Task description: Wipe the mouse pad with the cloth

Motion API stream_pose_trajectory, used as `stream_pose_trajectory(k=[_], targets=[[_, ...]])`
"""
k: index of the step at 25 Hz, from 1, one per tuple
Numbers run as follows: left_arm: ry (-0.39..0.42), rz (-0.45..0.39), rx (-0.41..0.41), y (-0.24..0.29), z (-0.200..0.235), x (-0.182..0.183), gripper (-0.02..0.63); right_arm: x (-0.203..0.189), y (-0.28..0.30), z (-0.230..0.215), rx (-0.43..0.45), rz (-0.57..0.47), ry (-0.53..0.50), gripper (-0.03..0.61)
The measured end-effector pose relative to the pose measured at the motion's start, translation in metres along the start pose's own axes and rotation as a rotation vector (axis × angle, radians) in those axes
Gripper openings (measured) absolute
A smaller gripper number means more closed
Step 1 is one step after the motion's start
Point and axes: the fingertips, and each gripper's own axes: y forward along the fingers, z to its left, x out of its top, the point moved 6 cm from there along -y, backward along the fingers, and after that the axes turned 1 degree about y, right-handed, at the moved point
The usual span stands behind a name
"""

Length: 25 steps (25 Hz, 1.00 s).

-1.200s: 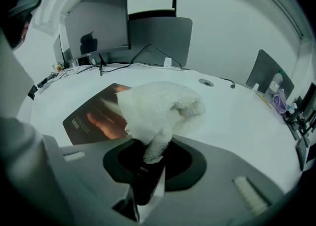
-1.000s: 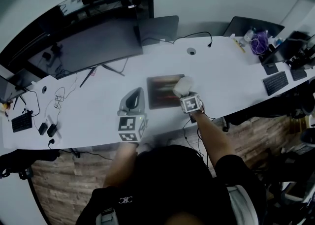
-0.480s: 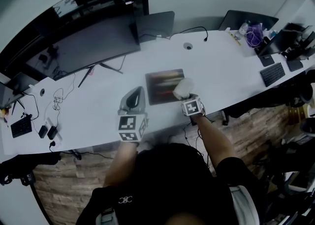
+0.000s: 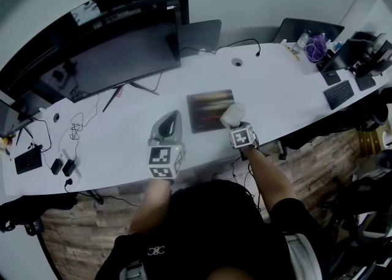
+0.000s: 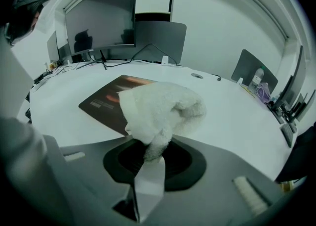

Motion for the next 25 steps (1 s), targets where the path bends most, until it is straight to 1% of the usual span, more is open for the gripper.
stream_pose_trajectory(k=[7,15,20,25], targets=[[-0.004,-0.008,0.000,-0.004,0.012,0.000,-0.002,0.006,0.001,0.024,0.017,-0.010,-0.024,0.080],[-0.011,-0.006,-0.012,-0.006,0.020,-0.004,-0.002,0.015,0.006,0.074,0.085,-0.030,-0.096,0.080],[-0.014,-0.002,-0.004,-0.010,0.026,-0.006,-0.002,0.021,0.008,0.102,0.135,-0.020,-0.123,0.080],[-0.013,0.004,0.013,-0.016,0.036,-0.007,-0.002,0.029,0.010,0.131,0.170,-0.039,-0.170,0.080]])
